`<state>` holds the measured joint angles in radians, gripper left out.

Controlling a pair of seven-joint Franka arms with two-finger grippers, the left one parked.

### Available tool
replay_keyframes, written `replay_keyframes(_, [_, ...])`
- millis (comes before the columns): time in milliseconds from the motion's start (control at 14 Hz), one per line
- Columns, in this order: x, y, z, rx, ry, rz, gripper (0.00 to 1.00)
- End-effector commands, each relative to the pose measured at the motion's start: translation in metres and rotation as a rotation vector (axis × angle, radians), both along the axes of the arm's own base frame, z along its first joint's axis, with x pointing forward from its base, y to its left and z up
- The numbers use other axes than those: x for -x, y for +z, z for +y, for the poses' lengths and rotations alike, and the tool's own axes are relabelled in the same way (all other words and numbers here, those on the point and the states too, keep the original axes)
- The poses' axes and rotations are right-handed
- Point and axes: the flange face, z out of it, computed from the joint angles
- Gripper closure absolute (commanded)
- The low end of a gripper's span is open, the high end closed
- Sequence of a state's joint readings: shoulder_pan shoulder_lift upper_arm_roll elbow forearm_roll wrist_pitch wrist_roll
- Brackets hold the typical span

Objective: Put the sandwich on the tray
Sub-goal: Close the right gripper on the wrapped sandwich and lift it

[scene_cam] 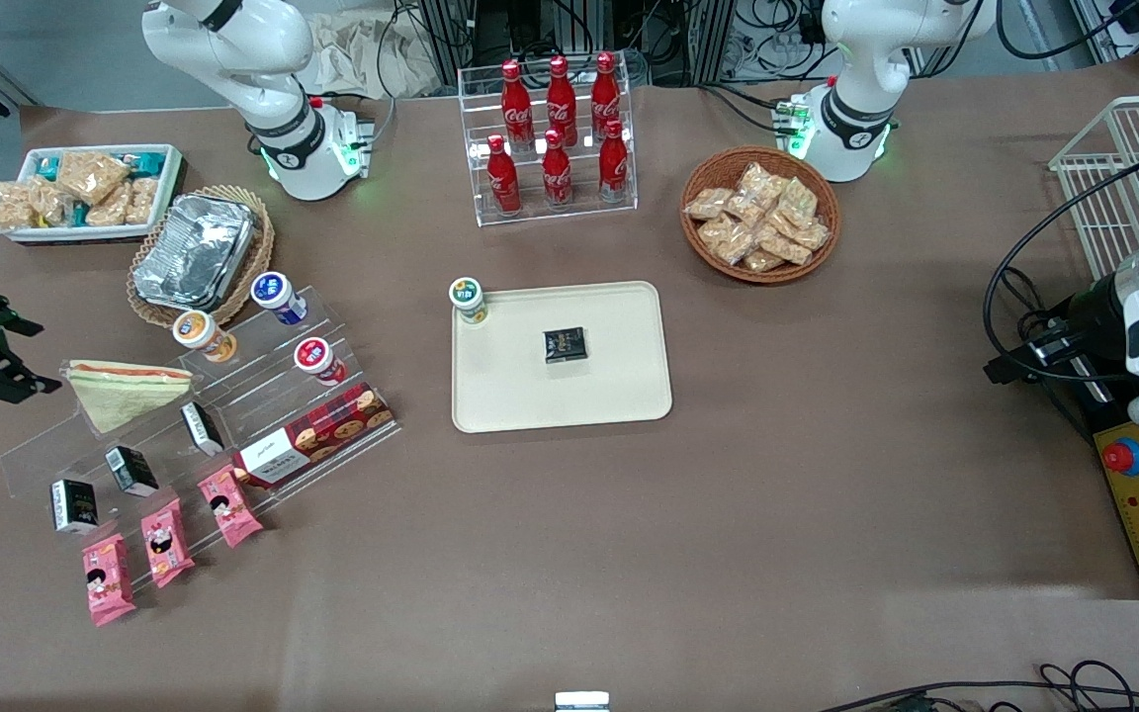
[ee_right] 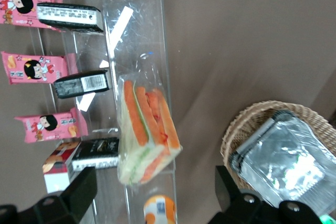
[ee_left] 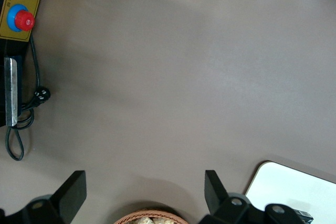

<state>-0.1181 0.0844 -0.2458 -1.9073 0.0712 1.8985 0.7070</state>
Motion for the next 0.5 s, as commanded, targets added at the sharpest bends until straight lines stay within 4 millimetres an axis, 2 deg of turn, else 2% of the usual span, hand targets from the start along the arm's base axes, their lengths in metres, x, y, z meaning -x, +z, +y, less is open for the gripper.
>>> replay_keyframes(0, [0.005, -0.016, 0.010, -0.003, -0.061, -0.035, 0.00])
replay_keyframes(71, [0.005, -0.020, 0.016, 0.000, -0.098, -0.031, 0.00])
replay_keyframes(143, [0.003, -0.024, 0.030, 0.000, -0.094, -0.028, 0.00])
replay_keyframes(429, [0.010, -0.043, 0.034, 0.009, -0.105, -0.054, 0.00])
